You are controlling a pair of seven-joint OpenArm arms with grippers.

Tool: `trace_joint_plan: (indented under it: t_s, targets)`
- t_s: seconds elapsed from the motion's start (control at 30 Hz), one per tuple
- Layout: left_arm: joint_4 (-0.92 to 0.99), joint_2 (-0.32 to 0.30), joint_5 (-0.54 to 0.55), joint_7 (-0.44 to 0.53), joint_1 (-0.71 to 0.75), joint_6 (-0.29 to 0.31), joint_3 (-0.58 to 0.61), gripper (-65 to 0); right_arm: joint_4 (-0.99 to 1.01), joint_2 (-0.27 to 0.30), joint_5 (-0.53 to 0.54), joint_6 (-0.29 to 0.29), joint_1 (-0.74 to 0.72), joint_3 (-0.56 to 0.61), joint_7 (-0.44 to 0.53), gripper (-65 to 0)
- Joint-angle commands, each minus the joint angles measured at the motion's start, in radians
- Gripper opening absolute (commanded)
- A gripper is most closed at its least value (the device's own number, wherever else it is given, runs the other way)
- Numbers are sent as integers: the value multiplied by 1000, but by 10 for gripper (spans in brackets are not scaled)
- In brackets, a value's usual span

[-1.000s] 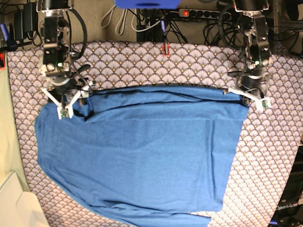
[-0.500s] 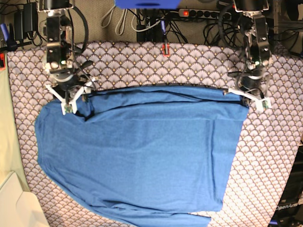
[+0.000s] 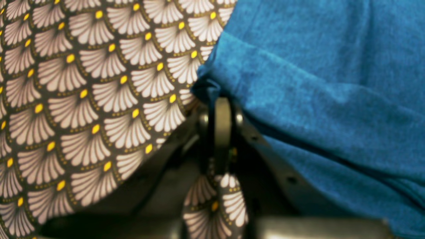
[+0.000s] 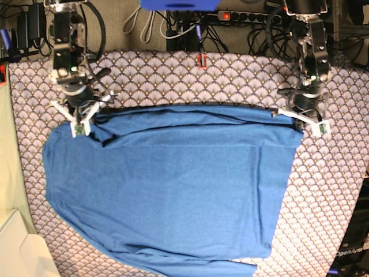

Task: Fold the T-shirt properly
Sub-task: 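Drag the held hem with both grippers, straightening the shirt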

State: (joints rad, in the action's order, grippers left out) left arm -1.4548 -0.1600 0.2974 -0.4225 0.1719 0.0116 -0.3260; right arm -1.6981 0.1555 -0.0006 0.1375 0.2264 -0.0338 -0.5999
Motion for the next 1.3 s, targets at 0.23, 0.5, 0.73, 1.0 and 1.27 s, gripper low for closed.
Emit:
trace_joint_plan:
  t_s: [0.23,0.5,0.73,1.0,1.27]
  targets:
    - [-56,-10,1,20,19,1,-6,-645,-72,28,1,0,55,-5,18,-644]
    - [-91,-25,6,20,74,1,-6,-645,-92,28,1,0,106,-30,27,-644]
    - [-165,-31,6,20,142,1,-6,-645,-167,28,1,0,209,-41,102,-644]
    - [-269,-39,3,20,249,1,-23,-645,-173,28,1,0,305,-41,166,-644]
    - [-321,-39,9,20,348,1,-100,-645,-175,29,1,0,397,-41,243,-644]
